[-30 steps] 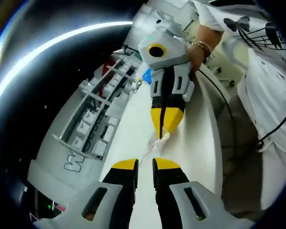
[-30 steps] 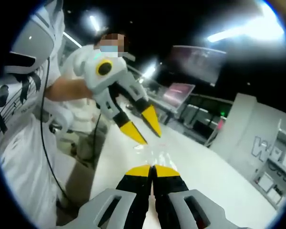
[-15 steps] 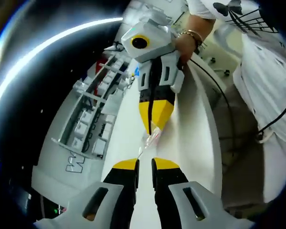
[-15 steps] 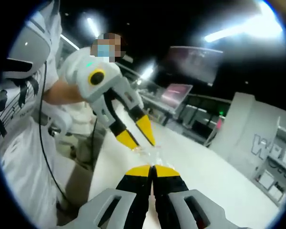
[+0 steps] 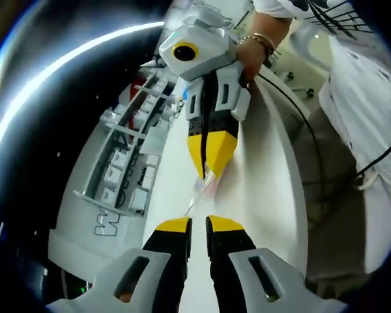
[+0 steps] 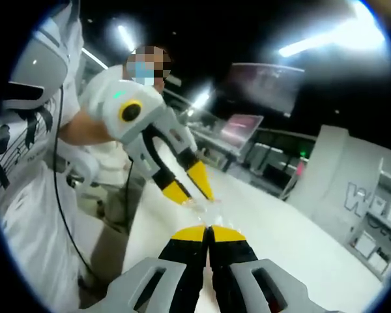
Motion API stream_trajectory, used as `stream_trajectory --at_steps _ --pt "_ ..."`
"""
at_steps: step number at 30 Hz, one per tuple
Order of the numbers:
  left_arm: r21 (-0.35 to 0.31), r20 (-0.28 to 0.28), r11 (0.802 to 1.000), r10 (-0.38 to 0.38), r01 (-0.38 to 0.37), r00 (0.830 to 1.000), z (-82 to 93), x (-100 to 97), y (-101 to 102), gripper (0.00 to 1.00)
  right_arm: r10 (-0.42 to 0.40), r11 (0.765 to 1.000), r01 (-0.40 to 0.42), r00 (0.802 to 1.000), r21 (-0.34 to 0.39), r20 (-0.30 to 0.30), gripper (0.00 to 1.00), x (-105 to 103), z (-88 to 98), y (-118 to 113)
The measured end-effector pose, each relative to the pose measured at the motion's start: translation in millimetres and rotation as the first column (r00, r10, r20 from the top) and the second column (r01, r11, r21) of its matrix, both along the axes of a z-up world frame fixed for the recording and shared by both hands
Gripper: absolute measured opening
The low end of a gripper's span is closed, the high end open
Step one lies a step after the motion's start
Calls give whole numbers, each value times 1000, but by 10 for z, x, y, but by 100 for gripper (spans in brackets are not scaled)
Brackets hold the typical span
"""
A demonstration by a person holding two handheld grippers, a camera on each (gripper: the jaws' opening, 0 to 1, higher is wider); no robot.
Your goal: Open the resealable bag by pulling the two sides of the seal apart until the entire bag opening is separated and visibly accessible.
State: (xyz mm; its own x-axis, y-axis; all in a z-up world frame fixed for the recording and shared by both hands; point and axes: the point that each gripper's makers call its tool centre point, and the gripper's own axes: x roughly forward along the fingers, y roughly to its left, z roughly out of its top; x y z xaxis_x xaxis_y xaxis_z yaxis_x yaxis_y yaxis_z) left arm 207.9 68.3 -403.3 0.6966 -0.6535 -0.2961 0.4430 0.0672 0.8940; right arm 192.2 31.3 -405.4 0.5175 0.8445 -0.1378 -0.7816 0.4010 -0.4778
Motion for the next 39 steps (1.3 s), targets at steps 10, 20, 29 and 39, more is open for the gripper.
stream_trajectory --at_steps 10,20,29,39 --pt "23 26 1000 11 -12 1000 -23 21 -18 1 1 1000 -1 1000 6 -7 0 -16 1 -10" --pt "-49 53 998 40 -37 998 87 31 27 1 29 989 -12 993 151 -113 10 -153 187 -22" --pt "-44 181 999 27 -19 983 208 -33 -57 1 47 933 54 962 356 -270 0 -188 518 38" --pt "-22 282 999 -16 23 959 283 -125 -186 1 126 864 195 809 465 -574 7 -8 365 22"
